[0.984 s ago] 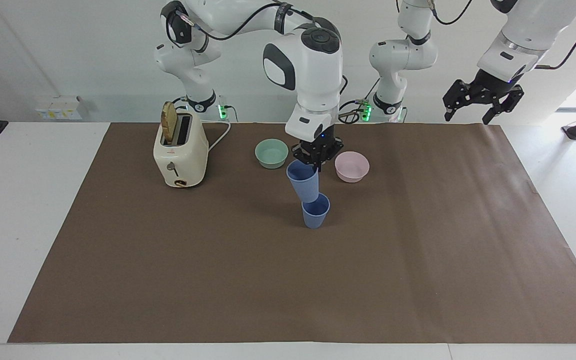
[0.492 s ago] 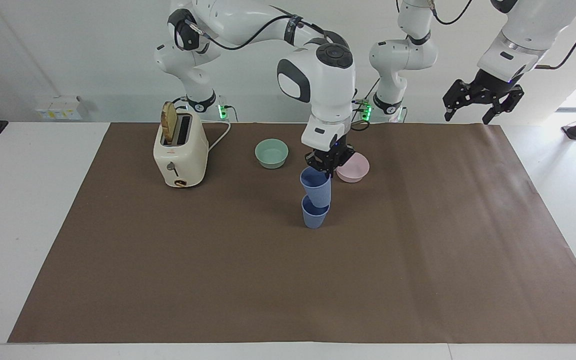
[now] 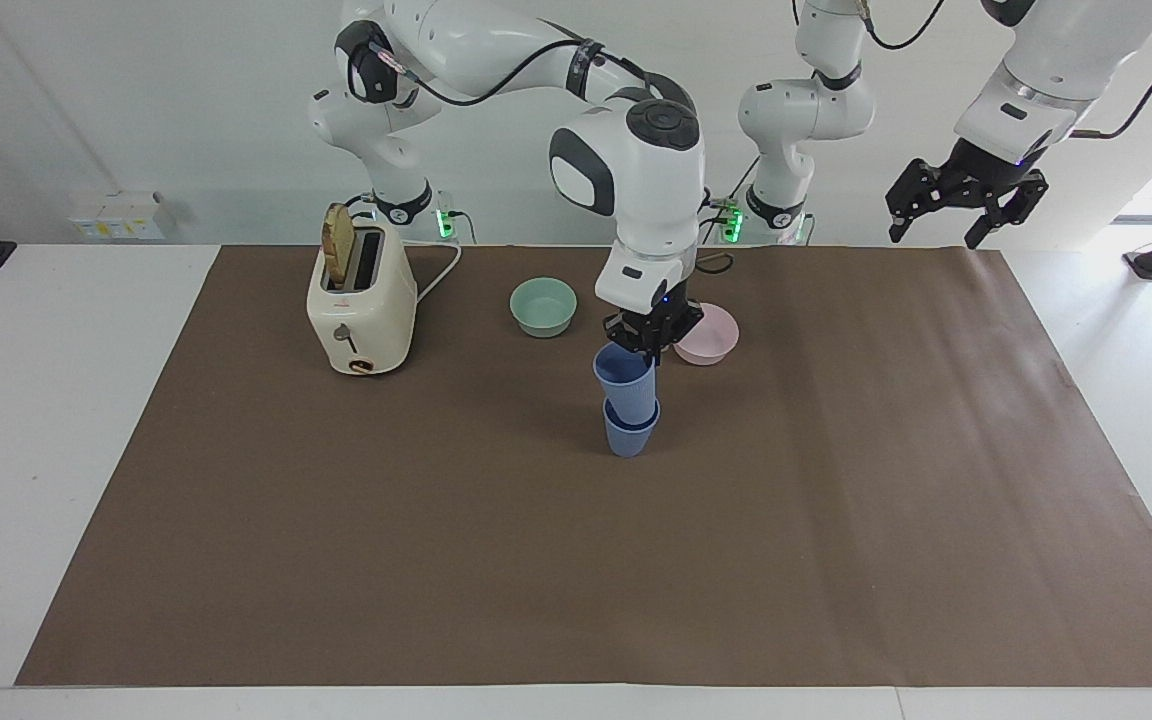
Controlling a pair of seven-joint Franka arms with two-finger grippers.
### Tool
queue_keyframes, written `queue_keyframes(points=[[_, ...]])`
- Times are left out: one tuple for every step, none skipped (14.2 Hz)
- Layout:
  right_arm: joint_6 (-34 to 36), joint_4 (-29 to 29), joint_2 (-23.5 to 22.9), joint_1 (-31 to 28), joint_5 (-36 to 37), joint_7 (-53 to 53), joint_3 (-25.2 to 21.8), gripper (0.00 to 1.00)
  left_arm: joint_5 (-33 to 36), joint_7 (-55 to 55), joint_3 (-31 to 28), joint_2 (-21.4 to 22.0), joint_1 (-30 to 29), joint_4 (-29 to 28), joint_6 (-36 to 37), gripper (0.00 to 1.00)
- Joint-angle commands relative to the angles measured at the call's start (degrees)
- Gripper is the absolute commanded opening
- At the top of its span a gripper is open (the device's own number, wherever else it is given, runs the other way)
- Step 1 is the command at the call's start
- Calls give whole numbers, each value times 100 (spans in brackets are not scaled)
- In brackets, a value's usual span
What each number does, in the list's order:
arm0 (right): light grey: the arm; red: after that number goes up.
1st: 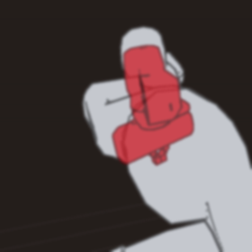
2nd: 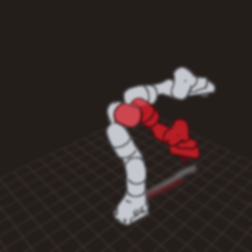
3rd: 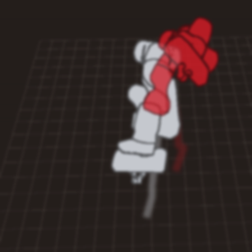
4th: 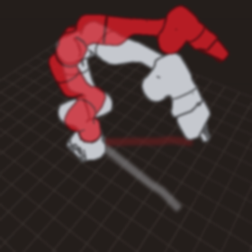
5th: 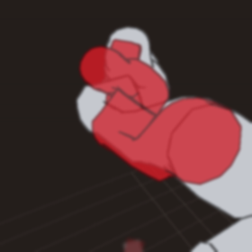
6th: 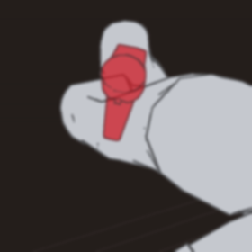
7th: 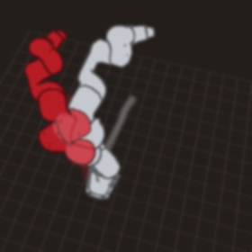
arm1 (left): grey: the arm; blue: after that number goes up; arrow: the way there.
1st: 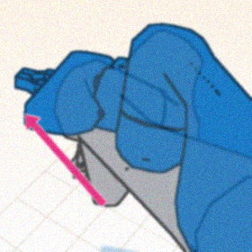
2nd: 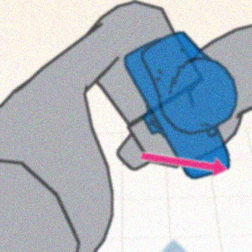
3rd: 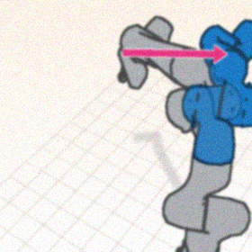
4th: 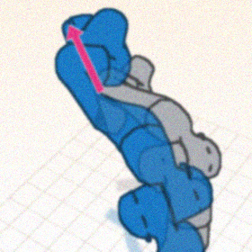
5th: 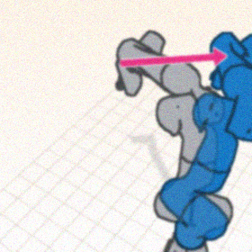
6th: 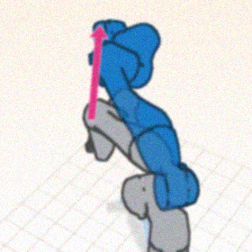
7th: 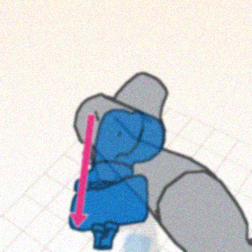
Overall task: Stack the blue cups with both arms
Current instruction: 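Lower the blue cup into the center cup and open the right gripper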
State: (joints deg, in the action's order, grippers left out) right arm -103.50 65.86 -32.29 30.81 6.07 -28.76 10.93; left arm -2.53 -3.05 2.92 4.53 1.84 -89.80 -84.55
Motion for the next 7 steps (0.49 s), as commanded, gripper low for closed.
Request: queue_keyframes(points=[[40,-135,-129,-13,149,-121,58,0,77,-55,42,136,-78,-117,9,100],[67,-126,-129,-31,140,-121,67,0,77,-55,42,136,-78,-117,9,100],[67,-108,-129,-22,140,-130,67,0,77,-55,42,136,-78,-117,9,100],[67,-73,-129,-22,140,-121,67,0,77,-55,42,136,-78,-117,9,100],[76,-47,-129,-22,140,-121,67,0,77,-55,42,136,-78,-117,9,100],[76,-47,-138,-31,140,-121,67,0,77,-55,42,136,-87,-117,9,100],[67,-47,-155,-31,140,-121,67,0,77,-55,42,136,-78,-117,9,100]])
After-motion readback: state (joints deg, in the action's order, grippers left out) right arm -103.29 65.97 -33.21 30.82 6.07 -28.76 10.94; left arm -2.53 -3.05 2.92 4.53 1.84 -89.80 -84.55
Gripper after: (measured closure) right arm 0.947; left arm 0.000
